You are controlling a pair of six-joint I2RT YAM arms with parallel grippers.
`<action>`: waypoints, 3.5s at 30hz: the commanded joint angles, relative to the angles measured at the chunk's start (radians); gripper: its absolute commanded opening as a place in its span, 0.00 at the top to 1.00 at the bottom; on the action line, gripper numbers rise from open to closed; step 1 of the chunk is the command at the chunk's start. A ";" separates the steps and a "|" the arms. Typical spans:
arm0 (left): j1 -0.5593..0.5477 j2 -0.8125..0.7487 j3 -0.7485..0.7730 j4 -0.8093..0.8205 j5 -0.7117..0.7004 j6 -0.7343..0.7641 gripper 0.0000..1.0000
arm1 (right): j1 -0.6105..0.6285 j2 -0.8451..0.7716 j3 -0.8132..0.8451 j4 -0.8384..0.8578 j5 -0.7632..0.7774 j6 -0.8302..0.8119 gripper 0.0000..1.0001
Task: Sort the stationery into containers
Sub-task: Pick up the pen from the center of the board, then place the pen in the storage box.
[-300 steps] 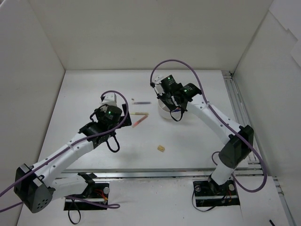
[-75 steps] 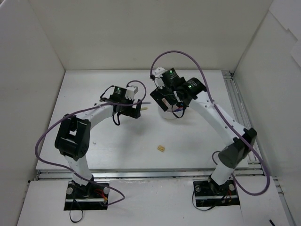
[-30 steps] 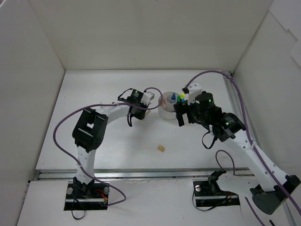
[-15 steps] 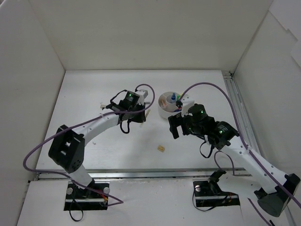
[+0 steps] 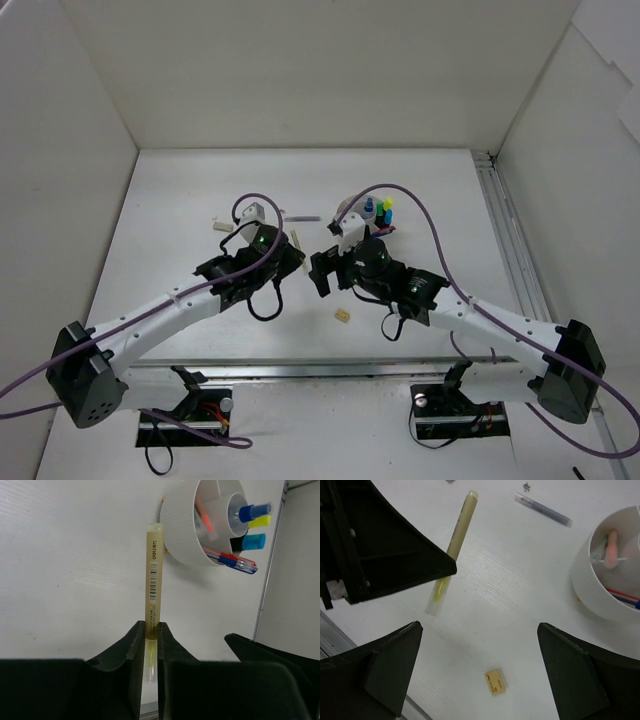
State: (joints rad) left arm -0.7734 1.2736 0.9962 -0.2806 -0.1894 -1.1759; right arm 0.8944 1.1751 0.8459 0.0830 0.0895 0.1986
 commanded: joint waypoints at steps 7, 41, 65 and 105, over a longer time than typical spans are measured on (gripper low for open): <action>-0.090 -0.076 0.024 -0.035 -0.254 -0.344 1.00 | 0.060 0.164 0.093 0.250 0.041 0.033 0.04; -0.132 -0.180 -0.071 0.130 -0.228 -0.072 0.17 | 0.081 0.118 0.143 0.083 0.246 -0.044 1.00; 0.105 -0.264 0.013 -0.151 -0.226 0.447 0.01 | -0.203 0.451 0.868 -0.906 0.130 -0.587 1.00; 0.290 -0.076 0.025 -0.092 -0.019 0.522 0.01 | -0.206 1.066 1.489 -1.163 0.343 -0.611 0.48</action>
State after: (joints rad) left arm -0.4984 1.2026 0.9707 -0.4145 -0.2226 -0.6575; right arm 0.6815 2.2856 2.2948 -1.0885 0.3981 -0.4149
